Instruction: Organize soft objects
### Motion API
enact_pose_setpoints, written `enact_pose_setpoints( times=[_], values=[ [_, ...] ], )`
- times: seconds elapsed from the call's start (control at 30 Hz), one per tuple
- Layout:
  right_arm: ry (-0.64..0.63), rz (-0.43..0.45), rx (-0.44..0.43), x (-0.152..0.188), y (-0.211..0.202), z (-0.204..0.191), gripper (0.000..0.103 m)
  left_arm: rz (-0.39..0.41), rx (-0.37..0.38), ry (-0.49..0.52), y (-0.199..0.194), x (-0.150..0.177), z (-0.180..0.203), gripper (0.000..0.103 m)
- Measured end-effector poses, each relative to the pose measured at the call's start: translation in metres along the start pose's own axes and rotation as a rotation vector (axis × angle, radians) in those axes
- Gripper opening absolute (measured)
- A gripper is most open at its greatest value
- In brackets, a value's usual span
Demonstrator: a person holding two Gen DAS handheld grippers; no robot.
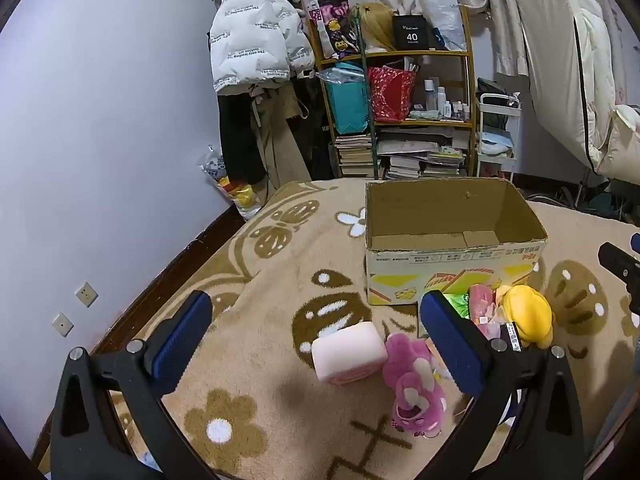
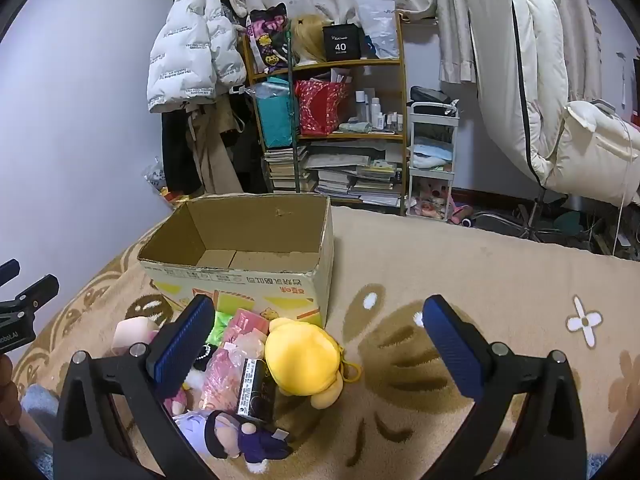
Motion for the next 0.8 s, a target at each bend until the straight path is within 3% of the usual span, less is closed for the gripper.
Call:
enact_pose_setpoints(
  times=[0.8],
  values=[
    [0.017,0.008,-0.002,0.002,0.002,0.002,0.103,0.003,-0.006,0.005,0.002,0.0,-0.002,0.103]
  ],
)
Point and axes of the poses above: each gripper's, at about its wrist camera, not at the fingertips, and y roughly the way its jaws point, z to its right, x to its underside, the point moved 2 cm from there along y, roughly the way its jaws point, and after that the axes turned 5 degrees about -y, right-handed, at the moved point
